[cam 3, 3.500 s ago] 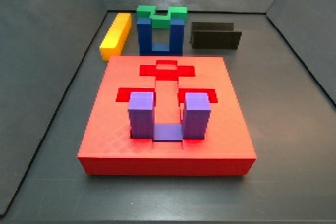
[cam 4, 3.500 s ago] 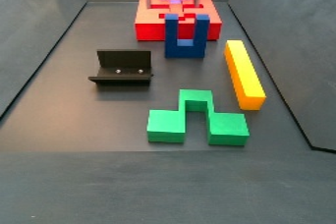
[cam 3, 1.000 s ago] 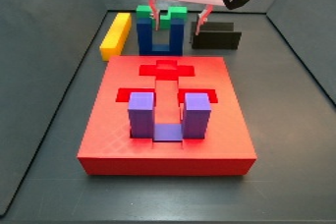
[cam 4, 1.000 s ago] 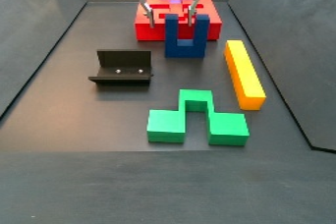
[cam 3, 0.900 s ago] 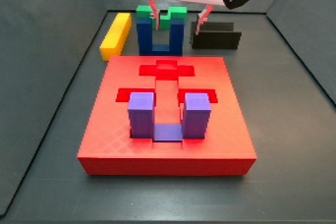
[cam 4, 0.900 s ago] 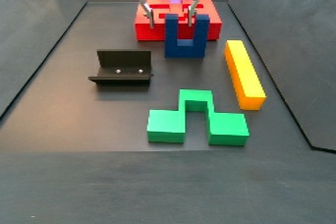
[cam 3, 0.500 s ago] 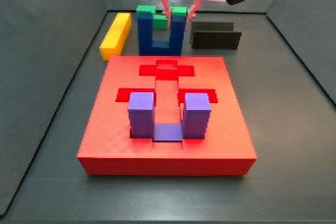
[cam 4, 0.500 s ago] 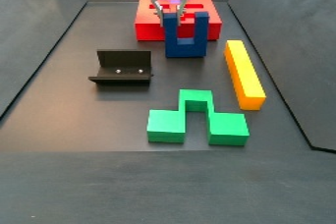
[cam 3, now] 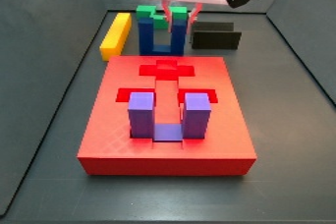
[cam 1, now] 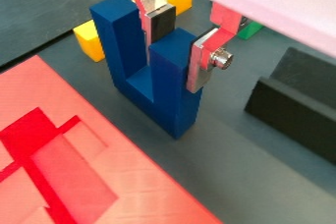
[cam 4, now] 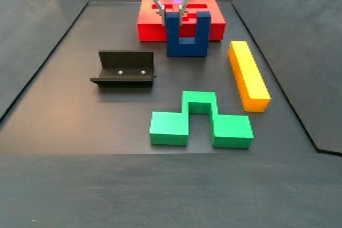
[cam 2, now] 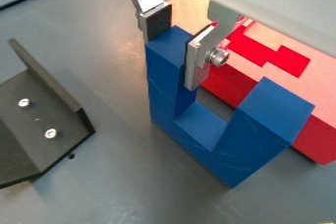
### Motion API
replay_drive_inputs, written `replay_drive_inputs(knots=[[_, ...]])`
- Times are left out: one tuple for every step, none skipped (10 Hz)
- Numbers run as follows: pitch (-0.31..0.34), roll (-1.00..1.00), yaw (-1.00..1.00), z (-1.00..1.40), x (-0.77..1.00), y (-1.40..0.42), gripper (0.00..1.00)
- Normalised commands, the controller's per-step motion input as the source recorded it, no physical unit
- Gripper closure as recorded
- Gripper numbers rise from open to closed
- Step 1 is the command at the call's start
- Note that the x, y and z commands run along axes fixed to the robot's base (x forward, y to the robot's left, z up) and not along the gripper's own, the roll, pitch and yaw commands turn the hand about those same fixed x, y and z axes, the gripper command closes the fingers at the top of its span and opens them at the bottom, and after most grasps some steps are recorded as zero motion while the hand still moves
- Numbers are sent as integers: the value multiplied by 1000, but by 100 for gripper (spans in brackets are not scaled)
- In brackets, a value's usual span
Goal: Pick up the blue object. Move up. Move to above the board. Insert the blue object.
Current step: Pick up the blue object, then move up.
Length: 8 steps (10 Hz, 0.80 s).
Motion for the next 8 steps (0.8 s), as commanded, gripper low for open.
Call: replay_drive_inputs(knots=[[0,0,0,0,0,0,100],[0,0,0,0,0,0,100],[0,0,0,0,0,0,100],[0,0,0,0,0,0,100],[0,0,0,0,0,0,100],[0,0,0,0,0,0,100],[0,0,0,0,0,0,100],[0,0,0,833,0,0,100]])
